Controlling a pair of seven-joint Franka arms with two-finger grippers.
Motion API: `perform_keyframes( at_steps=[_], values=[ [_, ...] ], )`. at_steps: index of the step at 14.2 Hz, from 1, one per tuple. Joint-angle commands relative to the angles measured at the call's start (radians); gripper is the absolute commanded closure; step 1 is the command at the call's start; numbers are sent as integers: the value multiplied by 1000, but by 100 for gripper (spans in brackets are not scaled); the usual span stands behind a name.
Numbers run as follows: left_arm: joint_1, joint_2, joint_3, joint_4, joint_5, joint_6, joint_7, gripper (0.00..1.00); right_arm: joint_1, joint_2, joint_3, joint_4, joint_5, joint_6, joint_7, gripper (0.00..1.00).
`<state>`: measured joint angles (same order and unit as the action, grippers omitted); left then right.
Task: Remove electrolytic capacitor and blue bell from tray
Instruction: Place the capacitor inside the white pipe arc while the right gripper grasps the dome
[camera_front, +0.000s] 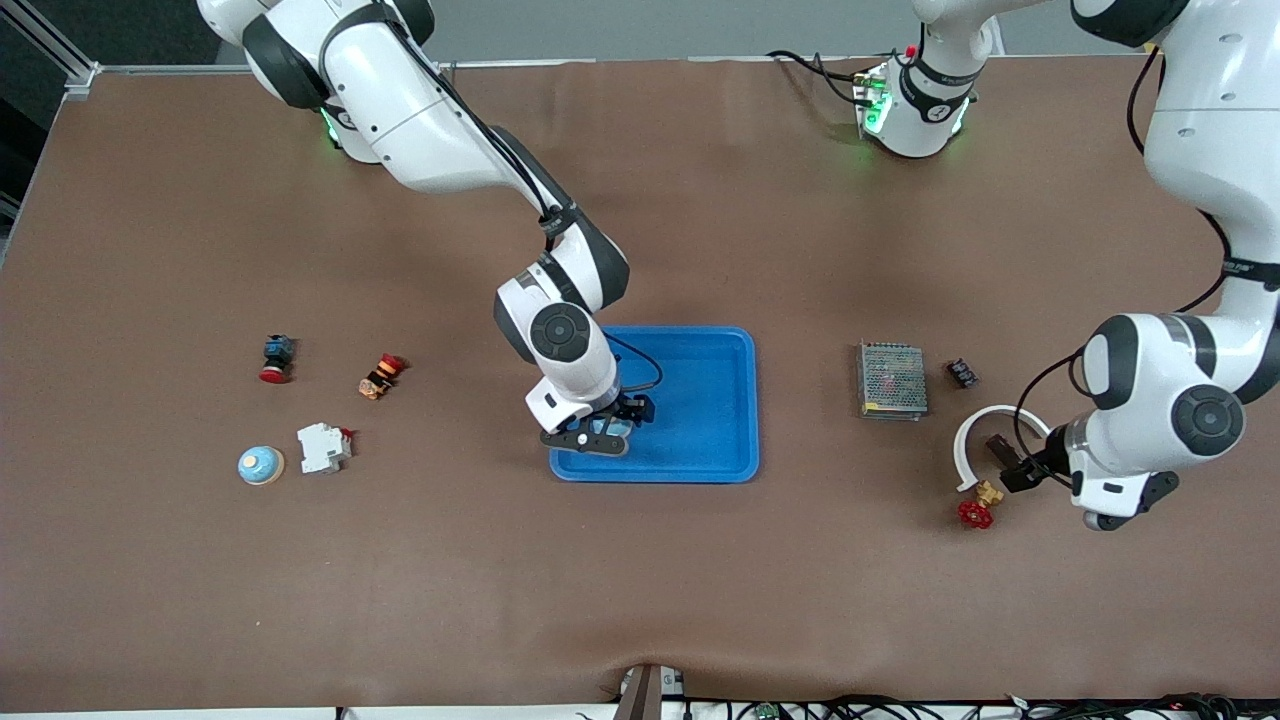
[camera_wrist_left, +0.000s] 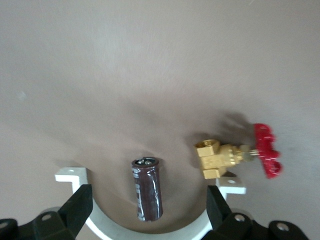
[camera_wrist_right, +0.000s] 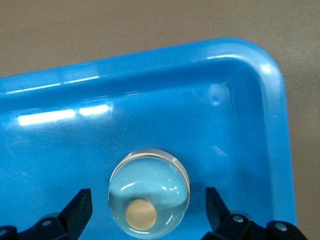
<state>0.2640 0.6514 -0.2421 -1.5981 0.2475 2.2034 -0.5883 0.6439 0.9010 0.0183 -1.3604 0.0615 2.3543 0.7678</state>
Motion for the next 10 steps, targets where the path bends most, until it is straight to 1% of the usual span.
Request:
perform_keyframes(
  at_steps=[1, 4, 5, 7, 9, 10],
  values=[
    [3, -91, -2, -20, 10, -20, 88, 0, 17, 32, -9, 37, -3, 16, 16, 0],
    [1, -144, -3, -5, 7, -31, 134, 0, 19, 39, -9, 37, -3, 19, 15, 0],
    [0, -162, -6, 15, 10, -72, 137, 0, 19, 41, -9, 37, -3, 23, 15, 1],
    [-9, -176, -22, 85, 4, -181, 137, 0, 19, 41, -9, 37, -3, 26, 11, 27],
    [-3, -194, -61, 142, 4, -258, 149, 0, 17, 41, -9, 38, -3, 26, 7, 53],
    [-5, -202, -69, 164, 4, -293, 178, 0, 17, 39, -9, 40, -5, 25, -1, 67]
  ],
)
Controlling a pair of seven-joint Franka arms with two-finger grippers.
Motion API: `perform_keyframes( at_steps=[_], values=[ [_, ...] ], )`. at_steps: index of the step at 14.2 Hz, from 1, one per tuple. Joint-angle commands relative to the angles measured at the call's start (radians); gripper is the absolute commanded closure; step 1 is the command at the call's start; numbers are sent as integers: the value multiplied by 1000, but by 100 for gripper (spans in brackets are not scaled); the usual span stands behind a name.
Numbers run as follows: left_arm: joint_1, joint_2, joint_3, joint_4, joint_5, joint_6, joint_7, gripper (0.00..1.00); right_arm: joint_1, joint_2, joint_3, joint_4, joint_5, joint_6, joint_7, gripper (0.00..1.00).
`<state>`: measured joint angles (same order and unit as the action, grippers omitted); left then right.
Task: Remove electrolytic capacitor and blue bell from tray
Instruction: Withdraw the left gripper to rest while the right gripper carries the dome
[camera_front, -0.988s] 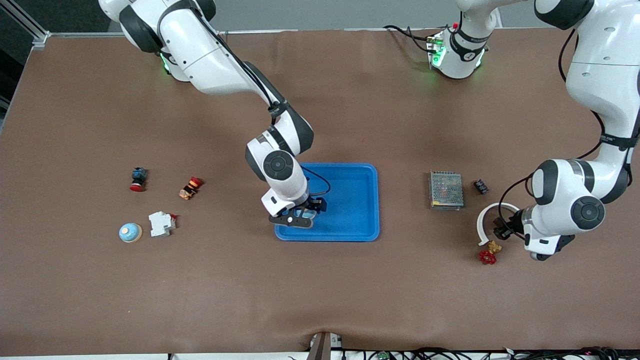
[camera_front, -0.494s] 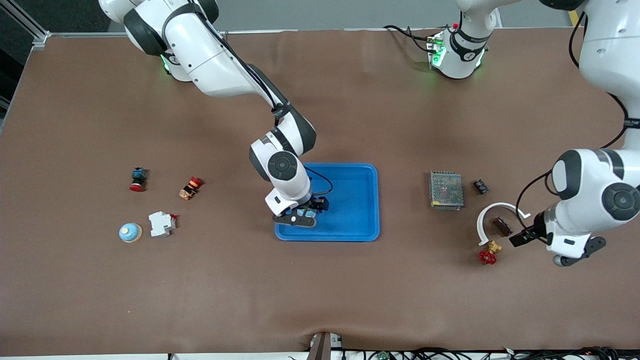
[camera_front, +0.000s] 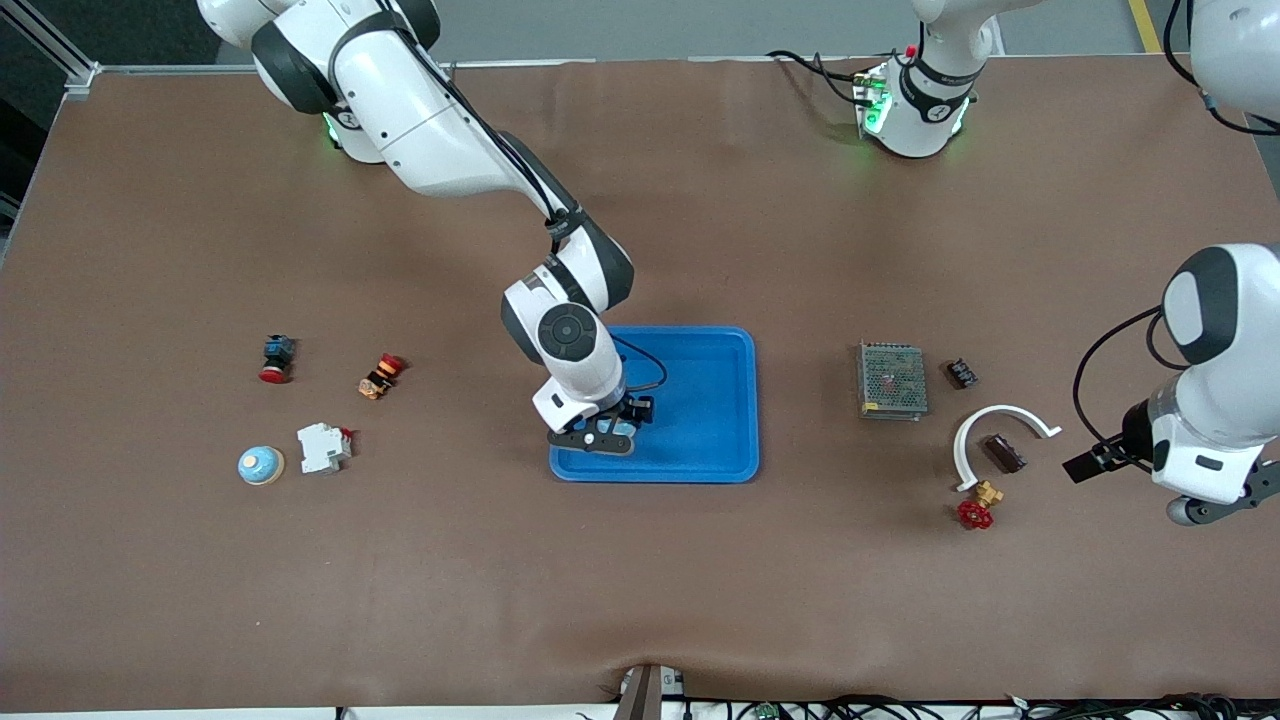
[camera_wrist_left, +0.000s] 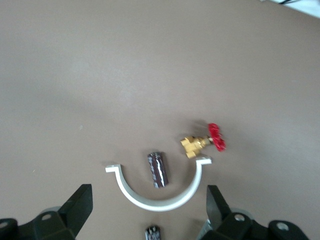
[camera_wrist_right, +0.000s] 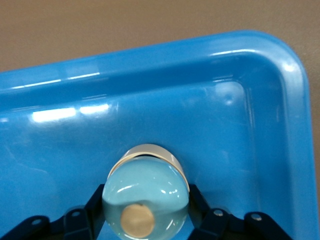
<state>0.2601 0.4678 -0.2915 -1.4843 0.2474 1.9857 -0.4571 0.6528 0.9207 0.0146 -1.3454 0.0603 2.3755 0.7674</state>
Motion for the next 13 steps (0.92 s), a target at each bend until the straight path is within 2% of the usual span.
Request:
perform_keyframes(
  at_steps=[1, 5, 7, 9, 13],
  values=[
    [-4, -21, -24, 73, 1, -114, 73, 0, 8, 20, -7, 25, -4, 2, -17, 73],
    [-2, -61, -46, 114, 4, -196, 161, 0, 7, -17, -5, 28, -2, -59, -23, 73],
    [1, -89, -46, 114, 1, -196, 276, 0, 7, -45, -2, 69, 1, -168, -23, 73],
    [4, -135, -43, 114, 1, -217, 291, 0, 5, -74, 2, 109, 4, -287, -52, 72],
    [-5, -199, -49, 114, -2, -329, 293, 0, -25, -254, -5, 100, 18, -507, -241, 73]
  ],
)
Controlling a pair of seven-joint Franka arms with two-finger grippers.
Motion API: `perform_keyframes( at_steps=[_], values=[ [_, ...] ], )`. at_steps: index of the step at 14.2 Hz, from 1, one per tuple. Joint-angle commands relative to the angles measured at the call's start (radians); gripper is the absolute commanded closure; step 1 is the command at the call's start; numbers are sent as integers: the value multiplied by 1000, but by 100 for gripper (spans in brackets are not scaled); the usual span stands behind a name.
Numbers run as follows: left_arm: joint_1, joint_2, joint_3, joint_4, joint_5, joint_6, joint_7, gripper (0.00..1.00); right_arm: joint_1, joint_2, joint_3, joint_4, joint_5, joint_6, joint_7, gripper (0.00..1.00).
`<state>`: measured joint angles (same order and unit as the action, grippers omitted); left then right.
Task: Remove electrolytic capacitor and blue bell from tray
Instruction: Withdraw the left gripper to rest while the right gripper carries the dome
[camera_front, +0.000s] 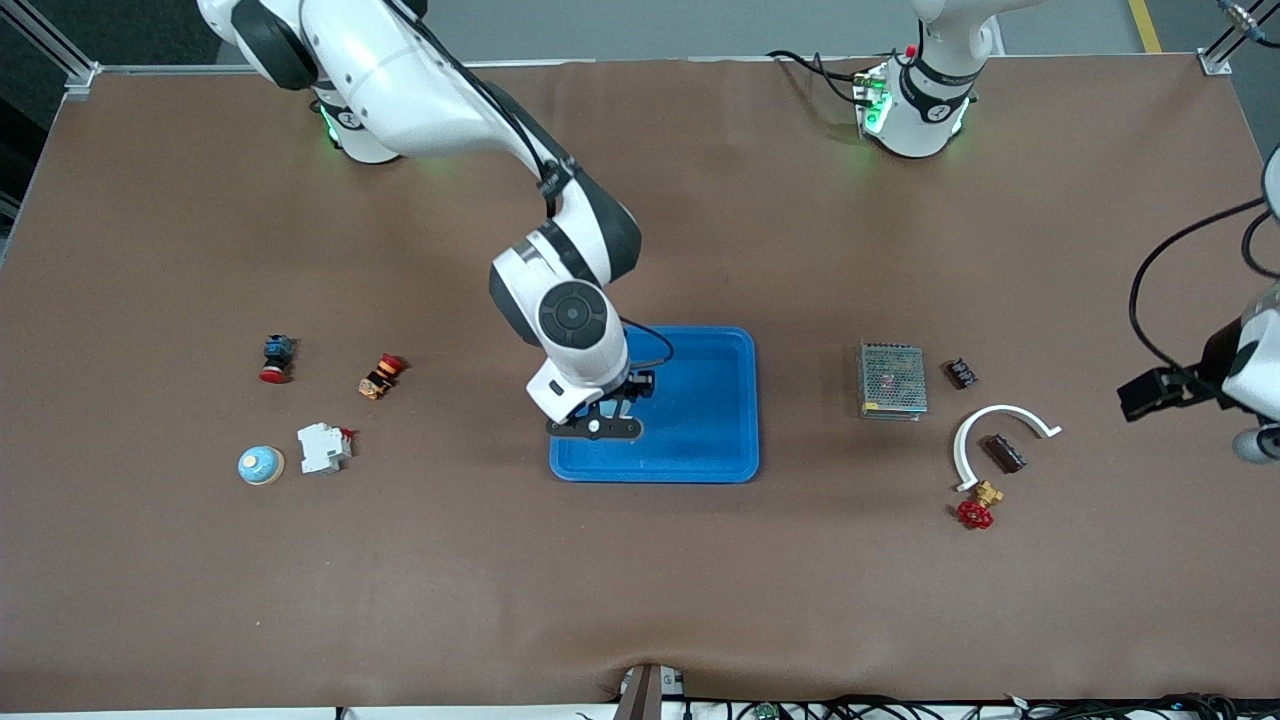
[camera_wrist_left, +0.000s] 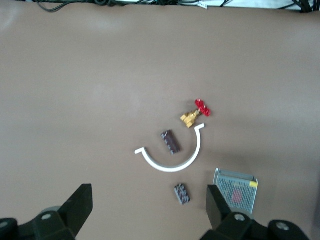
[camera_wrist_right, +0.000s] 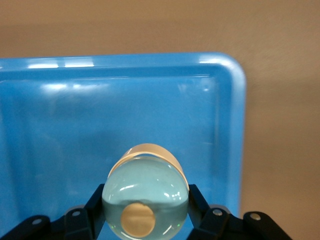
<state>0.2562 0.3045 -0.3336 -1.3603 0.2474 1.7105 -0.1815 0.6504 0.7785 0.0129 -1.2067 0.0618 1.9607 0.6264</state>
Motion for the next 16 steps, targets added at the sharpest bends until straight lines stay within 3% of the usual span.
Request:
perform_keyframes(
  at_steps=[1, 3, 7, 10, 11, 13, 16],
  values=[
    [-3, -51, -13, -10, -2, -83, 17, 0, -49, -152, -4, -48, 16, -167, -153, 73],
    [0, -65, -42, -10, -5, -109, 17, 0, -110, -249, -2, -101, 18, -262, -288, 73],
    [9, -139, -41, -11, -114, -161, 20, 0, -213, -503, -7, -373, 15, -264, -525, 73],
    [-15, -206, -12, -42, -152, -186, 43, 0, -306, -643, -8, -531, 6, -253, -722, 73],
    [-40, -226, 22, -58, -164, -199, 54, 0, -346, -674, -8, -569, 6, -249, -788, 73],
    [-162, -277, 166, -115, -212, -200, 69, 0, -420, -717, -8, -634, 6, -237, -913, 72],
    [-309, -340, 324, -186, -235, -184, 76, 0, -517, -780, -8, -756, 4, -154, -1089, 72]
  ],
)
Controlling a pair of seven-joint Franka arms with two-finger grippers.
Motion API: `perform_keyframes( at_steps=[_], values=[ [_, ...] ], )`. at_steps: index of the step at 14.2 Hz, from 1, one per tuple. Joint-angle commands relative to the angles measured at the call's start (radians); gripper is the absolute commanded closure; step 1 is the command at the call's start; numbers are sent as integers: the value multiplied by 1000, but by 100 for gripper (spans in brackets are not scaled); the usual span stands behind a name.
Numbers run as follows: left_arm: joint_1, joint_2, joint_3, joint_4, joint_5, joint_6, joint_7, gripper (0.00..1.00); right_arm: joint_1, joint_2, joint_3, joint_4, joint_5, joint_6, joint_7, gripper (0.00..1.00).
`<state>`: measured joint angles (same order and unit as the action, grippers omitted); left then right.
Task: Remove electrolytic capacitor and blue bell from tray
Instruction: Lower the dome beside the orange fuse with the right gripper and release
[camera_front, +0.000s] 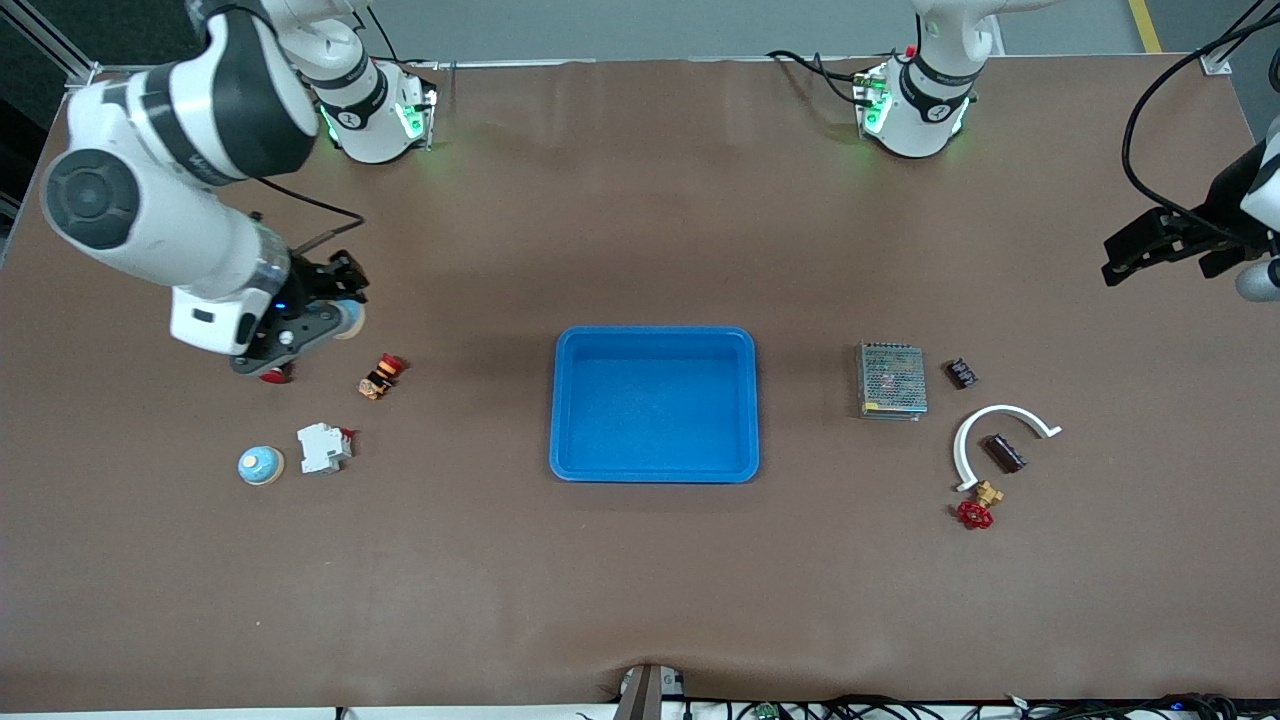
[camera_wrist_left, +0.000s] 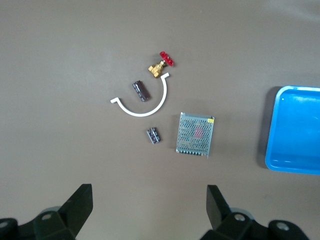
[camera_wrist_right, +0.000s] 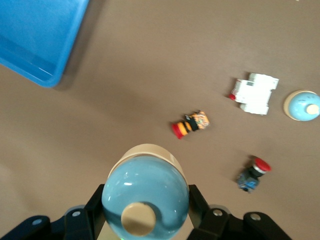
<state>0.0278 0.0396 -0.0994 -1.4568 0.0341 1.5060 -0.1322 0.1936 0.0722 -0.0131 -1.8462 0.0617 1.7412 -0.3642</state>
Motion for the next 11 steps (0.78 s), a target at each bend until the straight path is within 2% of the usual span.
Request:
perform_keyframes(
  at_steps=[1, 6, 8, 11],
  values=[
    [-94, -96, 101, -121, -22, 39, 26, 0, -98, -81, 18, -155, 4, 102, -164, 72],
    [-95, -106, 96, -134, -23, 42, 5, 0, -232, -80, 18, -345, 4, 343, -387, 72],
    [-97, -103, 95, -132, -23, 42, 5, 0, -243, -75, 18, -419, 4, 447, -407, 72],
    [-97, -99, 95, -129, -23, 42, 5, 0, -238, -62, 18, -475, 4, 540, -407, 72]
  ],
)
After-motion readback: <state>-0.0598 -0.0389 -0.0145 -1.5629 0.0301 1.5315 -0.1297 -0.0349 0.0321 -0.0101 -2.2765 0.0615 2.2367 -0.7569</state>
